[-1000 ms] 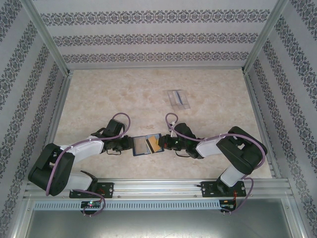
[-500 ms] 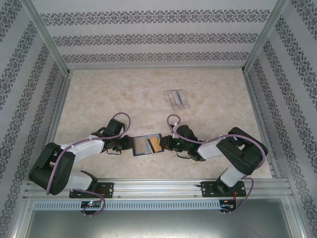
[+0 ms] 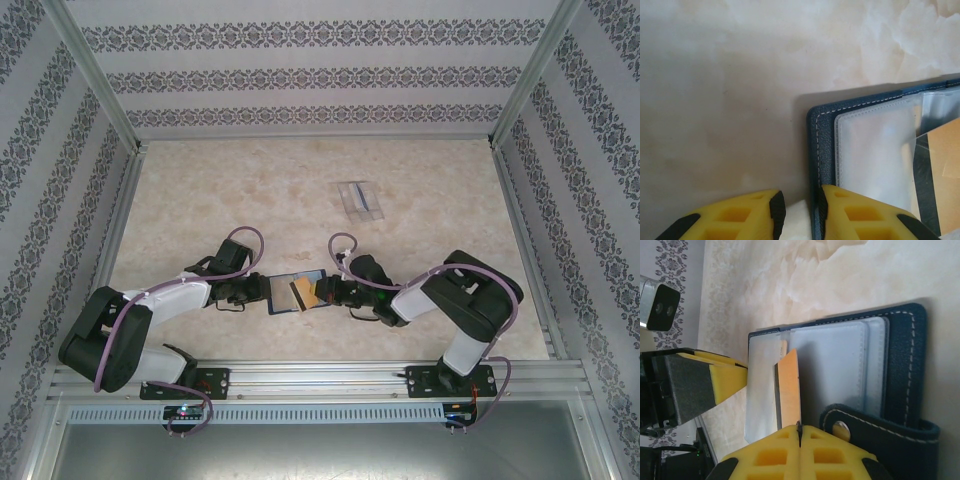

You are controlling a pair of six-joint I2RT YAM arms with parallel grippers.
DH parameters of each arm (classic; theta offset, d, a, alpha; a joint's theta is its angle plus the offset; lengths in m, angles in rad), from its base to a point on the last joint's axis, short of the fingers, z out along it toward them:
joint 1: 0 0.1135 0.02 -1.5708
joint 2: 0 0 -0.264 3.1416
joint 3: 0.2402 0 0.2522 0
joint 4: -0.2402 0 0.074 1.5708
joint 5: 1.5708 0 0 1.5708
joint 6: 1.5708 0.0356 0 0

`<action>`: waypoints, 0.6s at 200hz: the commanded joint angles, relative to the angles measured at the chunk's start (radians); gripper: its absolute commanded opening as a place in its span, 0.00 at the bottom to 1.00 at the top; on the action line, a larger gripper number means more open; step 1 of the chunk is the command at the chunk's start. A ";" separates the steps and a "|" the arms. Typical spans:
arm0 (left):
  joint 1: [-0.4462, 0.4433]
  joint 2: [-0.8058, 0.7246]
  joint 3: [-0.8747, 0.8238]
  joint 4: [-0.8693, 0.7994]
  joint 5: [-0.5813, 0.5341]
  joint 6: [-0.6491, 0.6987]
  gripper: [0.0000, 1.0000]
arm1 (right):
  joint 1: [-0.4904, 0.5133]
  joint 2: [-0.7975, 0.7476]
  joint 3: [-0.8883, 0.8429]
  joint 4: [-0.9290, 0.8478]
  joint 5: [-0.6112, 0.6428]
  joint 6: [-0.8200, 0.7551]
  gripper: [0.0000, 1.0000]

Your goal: Put the credit cards into the card holder

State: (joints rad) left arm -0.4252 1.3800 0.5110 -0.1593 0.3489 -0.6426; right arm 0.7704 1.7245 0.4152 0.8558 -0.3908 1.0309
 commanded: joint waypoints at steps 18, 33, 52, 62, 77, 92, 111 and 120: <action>-0.039 0.118 -0.044 0.076 0.070 0.003 0.31 | 0.009 0.041 0.031 0.064 -0.028 0.032 0.00; -0.038 0.117 -0.043 0.076 0.068 0.003 0.31 | 0.008 0.041 0.030 0.071 -0.023 0.035 0.00; -0.039 0.117 -0.043 0.075 0.068 0.003 0.31 | 0.006 0.045 0.036 0.069 -0.019 0.034 0.00; -0.038 0.118 -0.043 0.075 0.069 0.003 0.31 | 0.006 0.054 0.040 0.071 -0.015 0.036 0.00; -0.038 0.118 -0.043 0.076 0.068 0.003 0.31 | 0.006 0.068 0.044 0.090 -0.007 0.036 0.00; -0.039 0.117 -0.044 0.075 0.069 0.003 0.31 | 0.004 0.076 0.053 0.092 0.001 0.024 0.00; -0.039 0.113 -0.045 0.073 0.068 0.003 0.31 | 0.008 0.085 0.065 0.097 0.015 0.019 0.00; -0.039 0.113 -0.045 0.073 0.067 0.003 0.31 | 0.011 0.089 0.071 0.101 0.018 0.021 0.00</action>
State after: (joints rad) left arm -0.4252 1.3804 0.5110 -0.1593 0.3489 -0.6426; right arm 0.7704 1.7935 0.4576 0.9176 -0.4034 1.0569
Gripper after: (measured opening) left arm 0.310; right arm 0.046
